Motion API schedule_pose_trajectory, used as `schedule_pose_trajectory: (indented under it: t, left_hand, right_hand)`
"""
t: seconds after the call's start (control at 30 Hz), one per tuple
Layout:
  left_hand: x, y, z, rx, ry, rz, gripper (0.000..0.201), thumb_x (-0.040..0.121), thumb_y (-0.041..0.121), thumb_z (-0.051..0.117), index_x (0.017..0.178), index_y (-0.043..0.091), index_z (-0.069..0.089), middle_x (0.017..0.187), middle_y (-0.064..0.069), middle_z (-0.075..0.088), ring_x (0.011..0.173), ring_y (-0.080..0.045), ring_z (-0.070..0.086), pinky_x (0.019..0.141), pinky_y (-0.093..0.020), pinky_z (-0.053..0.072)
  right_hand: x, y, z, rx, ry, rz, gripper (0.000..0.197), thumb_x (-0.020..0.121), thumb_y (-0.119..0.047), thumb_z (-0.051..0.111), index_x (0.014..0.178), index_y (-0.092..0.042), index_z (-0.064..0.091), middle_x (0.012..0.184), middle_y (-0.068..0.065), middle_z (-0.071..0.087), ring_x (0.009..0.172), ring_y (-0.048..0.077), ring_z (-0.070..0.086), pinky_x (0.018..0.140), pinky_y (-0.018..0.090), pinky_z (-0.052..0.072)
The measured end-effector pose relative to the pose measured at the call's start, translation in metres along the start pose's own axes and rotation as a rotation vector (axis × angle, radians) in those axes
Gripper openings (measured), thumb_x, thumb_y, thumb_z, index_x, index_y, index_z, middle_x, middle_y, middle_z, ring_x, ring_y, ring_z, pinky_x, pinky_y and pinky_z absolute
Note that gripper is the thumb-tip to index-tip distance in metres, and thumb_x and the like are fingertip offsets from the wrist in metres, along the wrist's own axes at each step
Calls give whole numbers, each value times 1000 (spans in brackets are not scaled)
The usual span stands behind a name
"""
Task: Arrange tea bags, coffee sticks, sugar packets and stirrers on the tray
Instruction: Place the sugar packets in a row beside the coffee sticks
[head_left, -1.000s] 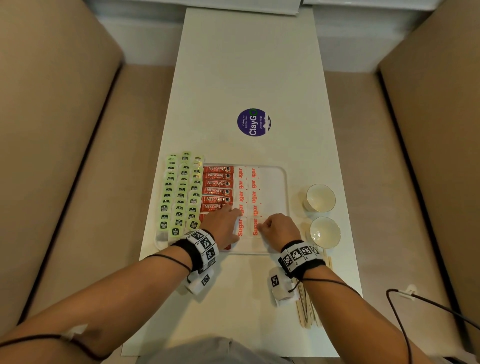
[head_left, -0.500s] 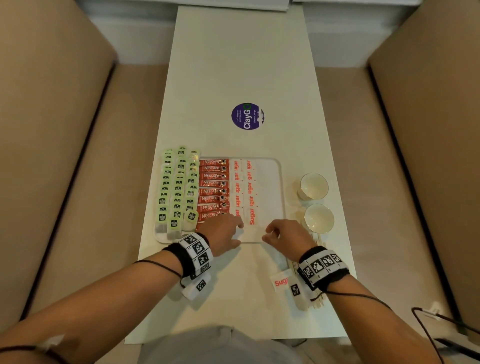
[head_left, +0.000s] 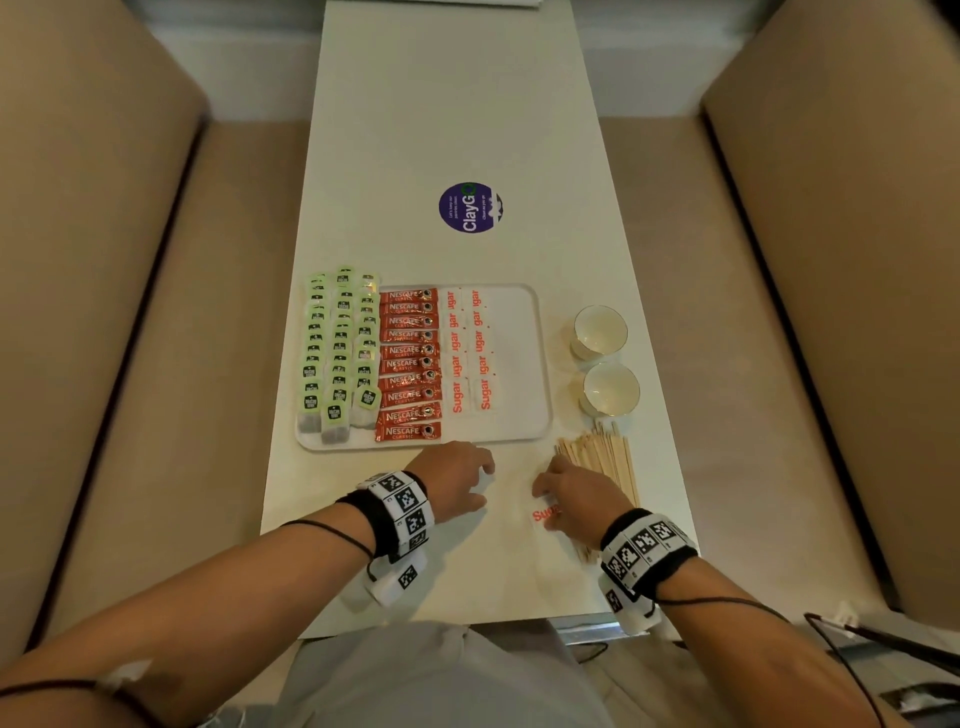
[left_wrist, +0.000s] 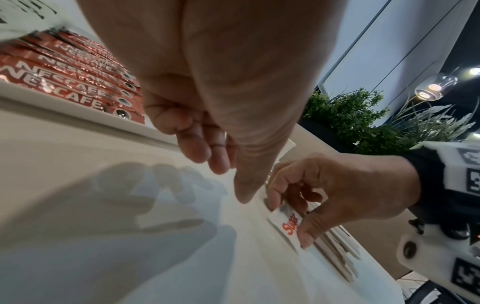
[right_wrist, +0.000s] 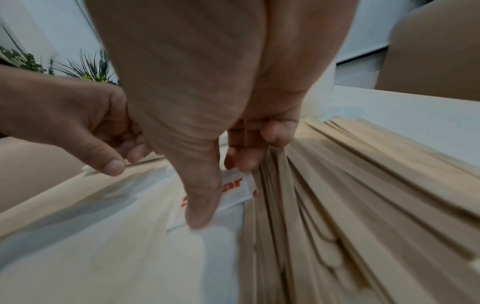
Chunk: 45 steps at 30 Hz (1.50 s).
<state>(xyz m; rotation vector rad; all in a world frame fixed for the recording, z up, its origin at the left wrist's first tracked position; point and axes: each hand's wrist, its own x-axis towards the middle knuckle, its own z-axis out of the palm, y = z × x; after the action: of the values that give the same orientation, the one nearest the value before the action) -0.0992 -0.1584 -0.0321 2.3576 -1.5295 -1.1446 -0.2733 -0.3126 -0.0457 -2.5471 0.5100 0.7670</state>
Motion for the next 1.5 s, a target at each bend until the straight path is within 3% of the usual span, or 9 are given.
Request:
schedule_pose_trajectory:
  t: [0.23, 0.4, 0.5, 0.63, 0.8, 1.0, 1.23, 1.37, 1.5]
  left_hand:
    - [-14, 0, 6, -67, -5, -10, 40, 89, 34, 72, 126, 24, 60, 108, 4, 66, 97, -17, 60, 82, -29, 47]
    - [-24, -4, 10, -147, 2, -17, 39, 86, 35, 73, 122, 23, 62, 102, 7, 66, 94, -15, 61, 84, -31, 50]
    - [-28, -9, 13, -189, 20, -12, 38, 84, 37, 75, 119, 24, 63, 99, 8, 66, 90, -14, 61, 80, -28, 49]
    - [-32, -16, 10, -236, 66, 6, 33, 85, 41, 74, 114, 25, 65, 96, 10, 67, 83, -9, 60, 75, -25, 47]
    - [-40, -26, -5, -262, 170, 10, 18, 93, 38, 66, 92, 20, 68, 88, 6, 68, 79, -13, 61, 74, -32, 51]
    - [-55, -53, -30, -377, 260, 56, 14, 93, 32, 68, 88, 19, 69, 82, 6, 67, 74, -9, 61, 65, -24, 47]
    - [-67, -91, -53, -565, 331, -29, 8, 90, 27, 73, 82, 24, 73, 77, 3, 68, 65, -6, 55, 64, -26, 45]
    - [-75, -100, -62, -530, 275, 2, 22, 89, 22, 74, 74, 8, 68, 68, 2, 61, 58, -1, 49, 59, -17, 40]
    - [-76, -105, -66, -510, 256, 43, 24, 90, 23, 73, 73, 8, 66, 69, 4, 62, 60, -3, 50, 63, -21, 43]
  right_hand:
    - [2, -8, 2, -116, 57, -99, 19, 86, -25, 77, 103, -21, 70, 107, -3, 62, 97, 20, 62, 83, 31, 49]
    - [7, -19, 5, -175, 117, -125, 28, 90, -28, 70, 114, -22, 59, 100, -3, 69, 96, 21, 58, 87, 34, 39]
    - [8, -28, 2, -120, 113, -121, 22, 91, -29, 68, 107, -24, 55, 95, -6, 66, 92, 18, 55, 91, 34, 37]
    - [7, -53, -13, 65, 76, -143, 18, 94, -25, 67, 97, -25, 49, 89, -3, 66, 83, 21, 59, 78, 32, 41]
    - [12, -81, -34, 246, 107, -185, 13, 98, -22, 61, 105, -28, 52, 98, -4, 66, 85, 19, 62, 75, 36, 55]
    - [21, -108, -60, 399, 209, -147, 25, 98, -27, 63, 122, -25, 57, 97, -10, 62, 82, 8, 58, 69, 16, 42]
    - [37, -129, -70, 503, 216, -60, 21, 99, -30, 61, 90, -12, 61, 87, 8, 67, 76, 19, 57, 69, 31, 47]
    - [39, -149, -76, 628, 245, -101, 12, 102, -22, 57, 93, -23, 64, 88, 0, 71, 81, 11, 63, 70, 17, 46]
    - [44, -159, -75, 740, 258, -101, 13, 102, -18, 57, 97, -27, 64, 86, -4, 69, 77, 5, 62, 68, 8, 45]
